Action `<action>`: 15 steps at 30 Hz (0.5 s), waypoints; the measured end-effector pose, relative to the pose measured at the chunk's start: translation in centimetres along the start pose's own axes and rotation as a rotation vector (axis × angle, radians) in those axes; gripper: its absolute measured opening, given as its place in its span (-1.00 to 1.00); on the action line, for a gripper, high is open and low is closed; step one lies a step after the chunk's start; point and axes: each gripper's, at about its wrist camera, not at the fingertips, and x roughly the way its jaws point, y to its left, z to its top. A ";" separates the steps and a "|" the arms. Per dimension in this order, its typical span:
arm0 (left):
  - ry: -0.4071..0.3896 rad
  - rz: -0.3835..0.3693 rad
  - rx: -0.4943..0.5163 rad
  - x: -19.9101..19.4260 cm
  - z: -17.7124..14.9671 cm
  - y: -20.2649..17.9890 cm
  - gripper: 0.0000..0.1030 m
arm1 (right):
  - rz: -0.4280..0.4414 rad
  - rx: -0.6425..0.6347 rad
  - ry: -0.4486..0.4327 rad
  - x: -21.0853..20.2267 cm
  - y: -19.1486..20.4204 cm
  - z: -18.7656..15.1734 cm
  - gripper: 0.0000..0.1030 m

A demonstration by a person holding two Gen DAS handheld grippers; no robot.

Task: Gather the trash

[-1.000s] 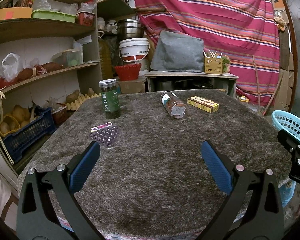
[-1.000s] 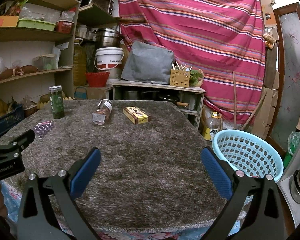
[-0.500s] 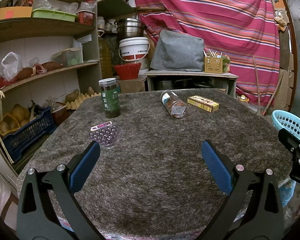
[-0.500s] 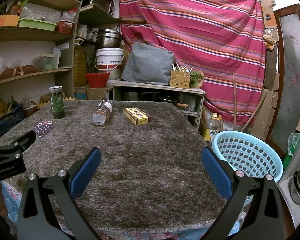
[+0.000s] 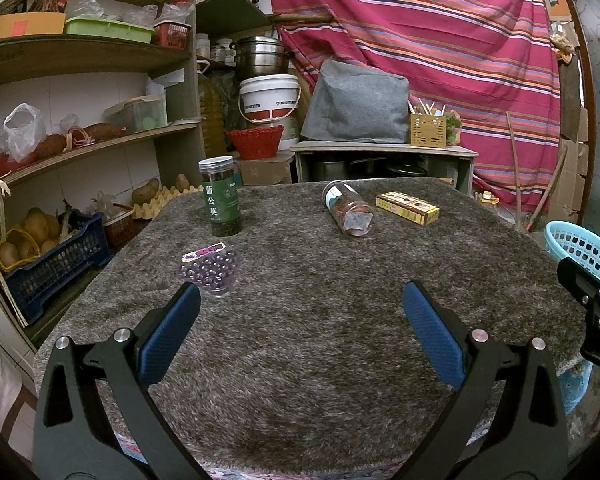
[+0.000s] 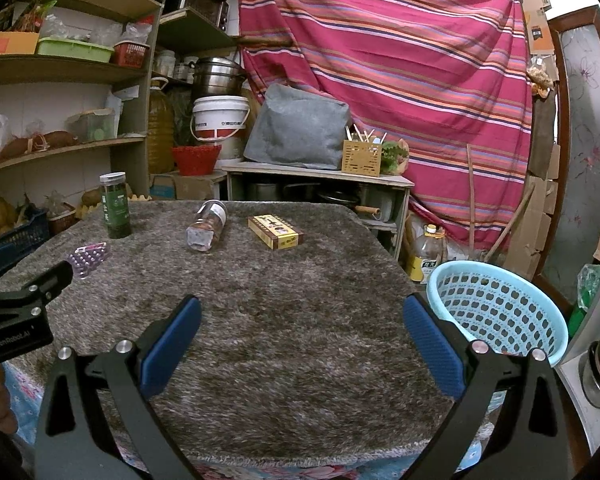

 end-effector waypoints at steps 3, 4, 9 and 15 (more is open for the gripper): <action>0.000 0.000 0.002 0.0 0.0 0.0 0.90 | 0.000 0.000 0.002 0.0 -0.1 0.0 0.92; -0.001 0.000 0.001 0.0 0.0 0.0 0.90 | 0.000 -0.001 0.002 0.0 -0.1 0.0 0.92; 0.000 0.001 0.000 0.0 0.0 0.0 0.90 | 0.001 0.000 0.000 0.0 0.0 0.0 0.92; -0.008 0.002 0.004 -0.1 0.1 0.1 0.90 | 0.002 0.003 -0.002 0.0 0.0 0.3 0.92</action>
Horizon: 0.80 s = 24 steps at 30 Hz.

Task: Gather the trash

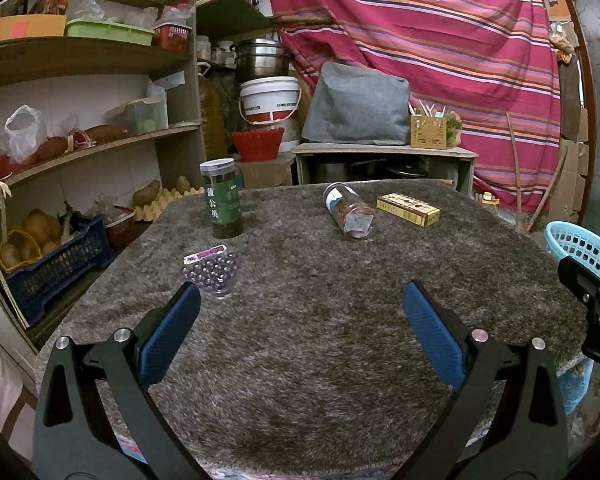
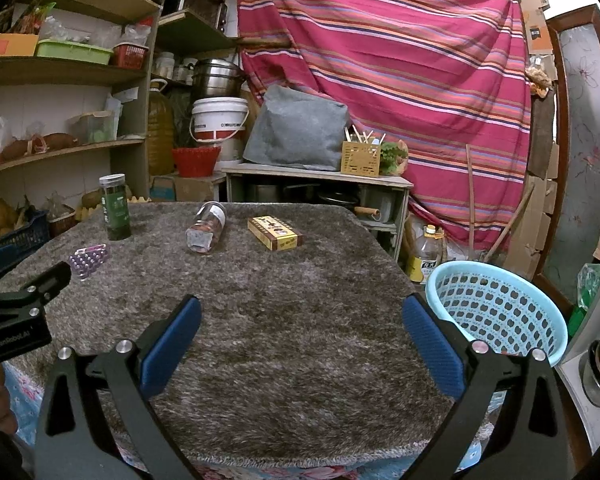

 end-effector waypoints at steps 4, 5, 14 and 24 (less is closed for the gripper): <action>-0.002 0.001 -0.003 0.0 0.1 0.2 0.90 | -0.001 -0.005 -0.007 0.0 0.1 0.1 0.92; -0.002 0.001 -0.003 0.0 0.1 0.2 0.90 | -0.001 -0.005 -0.008 -0.1 0.1 0.1 0.92; -0.015 0.001 -0.006 -0.4 0.3 0.3 0.90 | -0.001 -0.006 -0.008 -0.1 0.1 0.1 0.92; -0.025 0.009 0.000 -0.8 0.5 -0.1 0.90 | -0.002 -0.006 -0.007 -0.1 -0.1 0.0 0.92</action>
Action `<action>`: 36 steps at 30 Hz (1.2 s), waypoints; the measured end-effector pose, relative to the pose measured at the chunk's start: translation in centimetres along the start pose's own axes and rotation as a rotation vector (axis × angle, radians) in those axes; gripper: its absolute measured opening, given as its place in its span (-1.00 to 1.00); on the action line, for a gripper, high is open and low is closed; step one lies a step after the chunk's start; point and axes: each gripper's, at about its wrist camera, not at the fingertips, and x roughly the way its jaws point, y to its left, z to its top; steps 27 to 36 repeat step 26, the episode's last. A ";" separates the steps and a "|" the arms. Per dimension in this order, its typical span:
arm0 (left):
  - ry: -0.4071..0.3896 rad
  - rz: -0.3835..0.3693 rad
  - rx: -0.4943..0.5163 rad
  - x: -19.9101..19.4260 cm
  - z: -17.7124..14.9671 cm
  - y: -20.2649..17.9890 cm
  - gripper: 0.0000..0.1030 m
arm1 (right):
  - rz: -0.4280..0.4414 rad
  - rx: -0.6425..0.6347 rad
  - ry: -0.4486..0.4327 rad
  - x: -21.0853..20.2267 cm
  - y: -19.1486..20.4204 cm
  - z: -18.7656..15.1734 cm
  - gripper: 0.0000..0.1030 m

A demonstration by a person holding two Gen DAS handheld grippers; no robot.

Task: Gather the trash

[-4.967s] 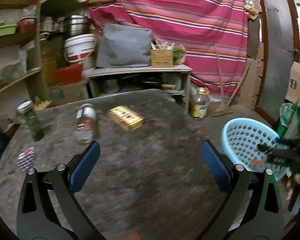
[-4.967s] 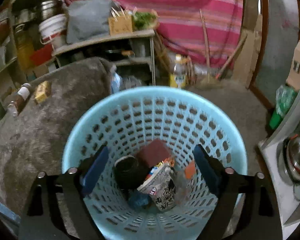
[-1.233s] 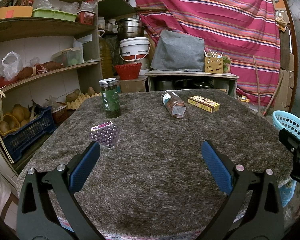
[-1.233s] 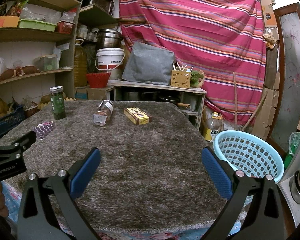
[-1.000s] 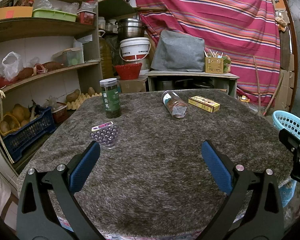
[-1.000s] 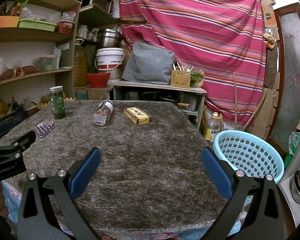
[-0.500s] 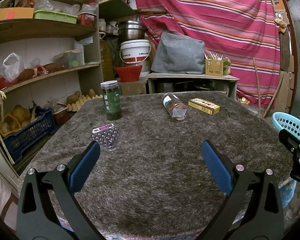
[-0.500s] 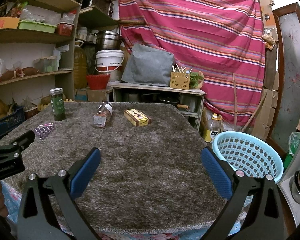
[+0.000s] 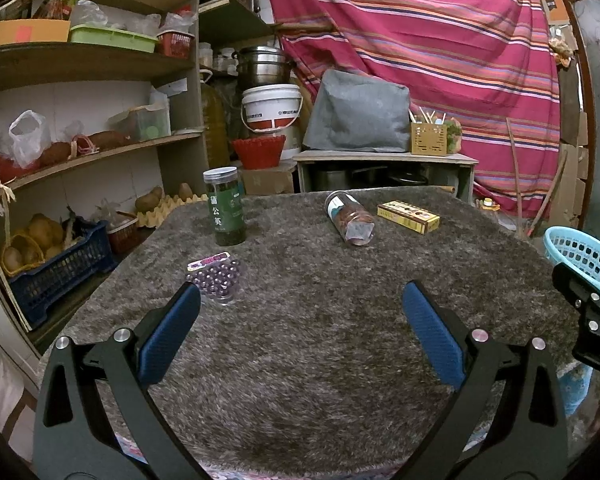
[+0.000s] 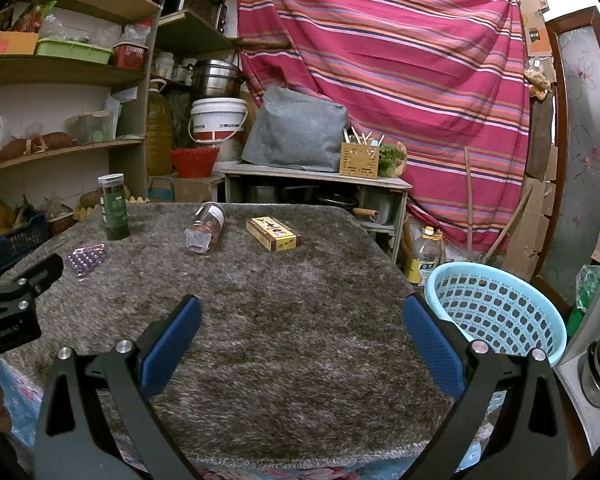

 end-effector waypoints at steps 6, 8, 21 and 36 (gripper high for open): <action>0.000 -0.004 -0.004 -0.2 -0.1 -0.1 0.90 | 0.002 0.000 0.001 0.0 0.0 0.0 0.92; 0.001 -0.005 -0.006 -0.2 0.0 -0.2 0.90 | 0.001 0.000 0.000 0.0 0.0 0.0 0.92; 0.003 -0.003 -0.009 0.0 0.1 -0.2 0.90 | 0.001 0.000 0.001 0.0 0.0 -0.1 0.92; 0.002 -0.003 -0.020 -0.1 0.1 -0.2 0.90 | -0.001 0.000 0.003 0.1 -0.3 0.1 0.92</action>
